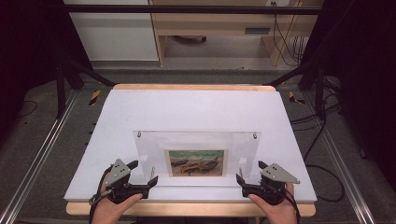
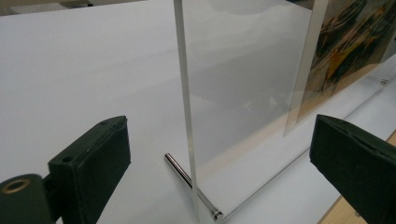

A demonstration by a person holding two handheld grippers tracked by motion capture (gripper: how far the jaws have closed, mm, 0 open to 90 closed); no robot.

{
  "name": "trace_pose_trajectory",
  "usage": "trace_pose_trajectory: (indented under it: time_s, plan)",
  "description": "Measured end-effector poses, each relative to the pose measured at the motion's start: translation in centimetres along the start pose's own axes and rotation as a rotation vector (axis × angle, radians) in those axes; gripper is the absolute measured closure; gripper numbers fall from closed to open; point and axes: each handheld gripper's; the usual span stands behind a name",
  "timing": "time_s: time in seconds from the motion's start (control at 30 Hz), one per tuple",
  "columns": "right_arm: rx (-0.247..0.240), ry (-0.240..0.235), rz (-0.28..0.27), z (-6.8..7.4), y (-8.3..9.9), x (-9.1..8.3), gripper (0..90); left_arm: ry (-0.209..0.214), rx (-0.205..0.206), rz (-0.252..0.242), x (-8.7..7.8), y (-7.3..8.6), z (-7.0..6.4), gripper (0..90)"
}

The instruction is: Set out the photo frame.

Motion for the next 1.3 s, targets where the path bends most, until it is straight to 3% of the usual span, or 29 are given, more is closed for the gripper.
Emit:
trace_pose_trajectory:
  time_s: [0.43, 0.73, 1.07, 1.3]
  plan:
    - [0.001, 0.004, -0.046, 0.1, -0.2, -0.7, 6.3, -0.001, 0.006, -0.035, -0.5, -0.2, 0.0, 4.0]
    - [0.009, 0.006, -0.079, -0.2, -0.3, -1.8, 6.7, -0.011, -0.011, -0.064, -1.4, -0.3, 0.6, 4.4]
    - [0.006, 0.031, -0.109, -1.2, 0.0, -3.6, 7.3, -0.036, -0.033, -0.098, -2.9, -0.1, 1.7, 4.2]
    - [0.038, 0.066, -0.117, -2.3, 0.2, -4.5, 8.2, -0.067, -0.04, -0.111, -4.0, 0.3, 2.7, 4.2]
Point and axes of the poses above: each handheld gripper's, and its own axes: x roughly forward along the jaws, y roughly out of its underside, z roughly to its left, and after that the axes turned 11 degrees about x, right-handed
